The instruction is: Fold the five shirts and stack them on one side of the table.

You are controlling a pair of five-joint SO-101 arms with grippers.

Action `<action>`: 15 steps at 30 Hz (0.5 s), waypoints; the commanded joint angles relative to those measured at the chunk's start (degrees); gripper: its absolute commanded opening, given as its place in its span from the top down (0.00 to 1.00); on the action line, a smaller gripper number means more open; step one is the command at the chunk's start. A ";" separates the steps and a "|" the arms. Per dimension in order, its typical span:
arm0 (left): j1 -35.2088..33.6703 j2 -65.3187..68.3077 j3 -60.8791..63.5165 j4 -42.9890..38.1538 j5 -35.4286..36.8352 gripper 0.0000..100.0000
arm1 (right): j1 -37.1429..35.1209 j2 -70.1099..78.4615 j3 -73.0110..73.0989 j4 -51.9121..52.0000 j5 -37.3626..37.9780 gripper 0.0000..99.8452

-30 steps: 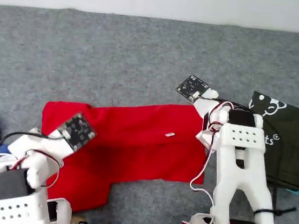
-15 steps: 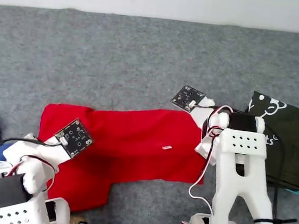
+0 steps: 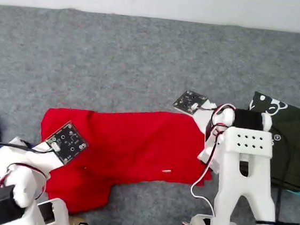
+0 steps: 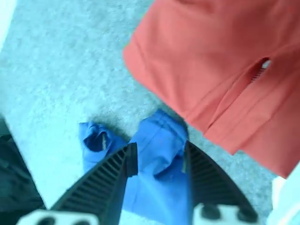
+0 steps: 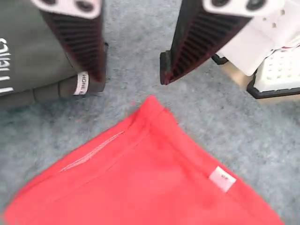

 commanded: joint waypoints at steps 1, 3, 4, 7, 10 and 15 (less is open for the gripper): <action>-1.67 -0.09 -3.12 -1.93 0.70 0.83 | -0.66 -1.98 -5.89 0.75 -0.09 0.75; -1.67 0.35 -2.86 -7.12 6.68 0.83 | -0.84 -1.54 -7.12 -1.71 -0.35 0.75; -1.49 0.35 -2.42 -10.29 10.90 0.83 | -0.84 -1.54 -7.12 -4.35 -1.67 0.75; -1.14 1.67 1.01 -16.79 19.25 0.83 | -2.59 -1.27 -5.45 -14.11 -8.88 0.77; 1.67 4.57 4.00 -17.93 20.40 0.90 | -6.73 1.27 -1.93 -22.11 -12.40 0.91; 6.95 10.11 6.90 -20.22 20.48 0.98 | -10.68 10.07 -0.97 -26.95 -12.75 0.97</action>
